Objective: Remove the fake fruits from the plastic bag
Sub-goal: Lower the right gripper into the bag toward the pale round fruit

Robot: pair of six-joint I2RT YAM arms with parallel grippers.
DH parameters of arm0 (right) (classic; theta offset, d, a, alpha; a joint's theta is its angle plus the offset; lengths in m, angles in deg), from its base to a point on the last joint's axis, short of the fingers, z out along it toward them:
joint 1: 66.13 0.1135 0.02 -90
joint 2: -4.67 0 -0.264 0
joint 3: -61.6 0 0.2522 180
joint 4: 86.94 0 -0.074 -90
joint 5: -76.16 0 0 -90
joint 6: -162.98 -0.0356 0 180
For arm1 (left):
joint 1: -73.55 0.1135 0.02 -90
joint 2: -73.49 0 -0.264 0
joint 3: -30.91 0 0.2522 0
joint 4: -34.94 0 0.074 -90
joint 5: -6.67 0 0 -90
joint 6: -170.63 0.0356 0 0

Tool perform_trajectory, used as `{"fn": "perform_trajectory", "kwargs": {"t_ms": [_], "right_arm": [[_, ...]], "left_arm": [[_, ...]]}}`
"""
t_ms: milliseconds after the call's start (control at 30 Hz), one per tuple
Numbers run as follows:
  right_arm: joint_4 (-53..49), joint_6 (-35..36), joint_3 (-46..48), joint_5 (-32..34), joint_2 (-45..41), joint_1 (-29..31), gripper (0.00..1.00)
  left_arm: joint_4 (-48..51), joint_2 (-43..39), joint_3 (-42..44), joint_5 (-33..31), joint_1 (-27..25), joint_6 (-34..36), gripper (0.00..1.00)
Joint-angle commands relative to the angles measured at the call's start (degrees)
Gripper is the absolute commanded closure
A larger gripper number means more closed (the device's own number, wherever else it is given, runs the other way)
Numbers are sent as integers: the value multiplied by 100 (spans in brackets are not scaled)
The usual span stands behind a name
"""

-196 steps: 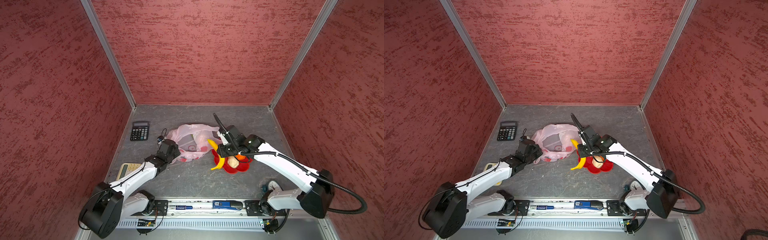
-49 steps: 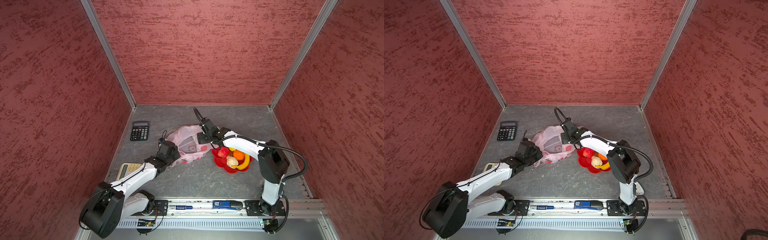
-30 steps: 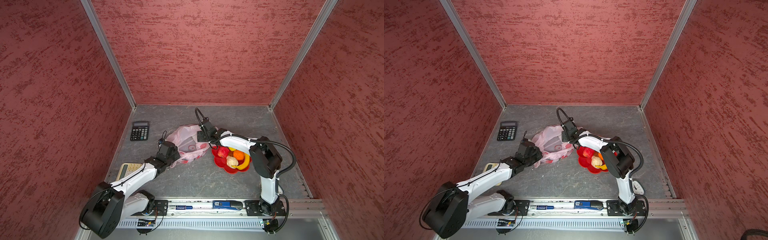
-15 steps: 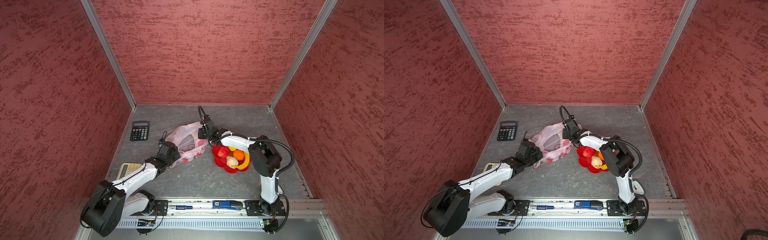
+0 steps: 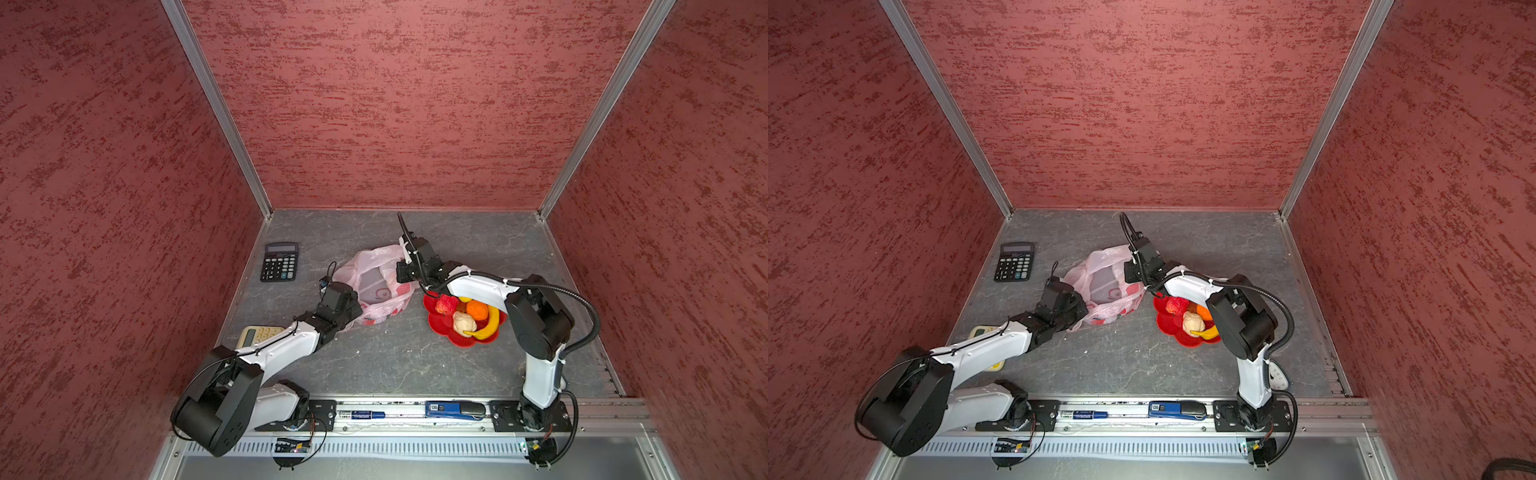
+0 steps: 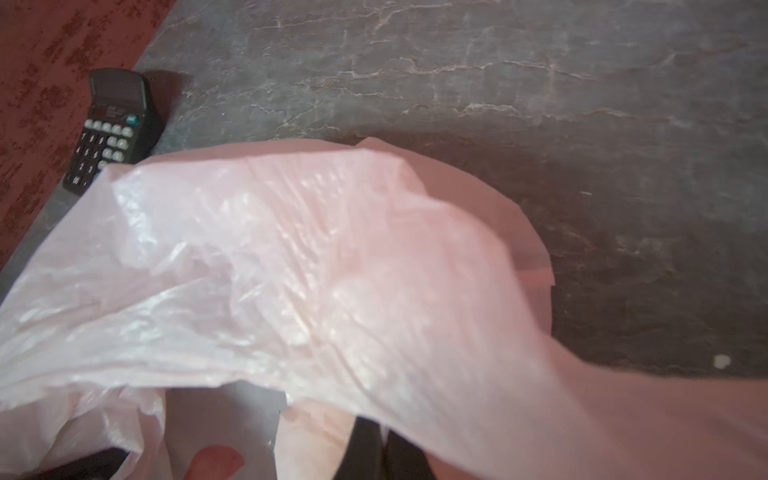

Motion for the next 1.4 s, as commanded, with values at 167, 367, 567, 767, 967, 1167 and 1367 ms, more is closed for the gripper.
{"fn": "perform_trajectory", "kwargs": {"t_ms": [167, 367, 567, 767, 967, 1167, 1367], "right_arm": [[497, 948, 258, -686, -622, 47, 100], [541, 998, 375, -793, -739, 61, 100], [579, 844, 511, -581, -664, 57, 99], [503, 607, 544, -303, -539, 45, 92], [191, 496, 461, 68, -426, 51, 76], [25, 417, 540, 200, -516, 52, 59], [-289, 272, 688, 324, -838, 70, 51]], "left_arm": [[-402, 324, 10, -85, -42, 15, 99], [-499, 469, -4, -84, -101, -41, 99], [-422, 394, 25, -141, -114, -60, 99], [-246, 190, 90, -243, -116, -62, 99], [-166, 70, 116, -259, -127, -71, 99], [-69, -21, 136, -316, -140, -58, 99], [-68, -55, 159, -322, -149, -78, 99]]}}
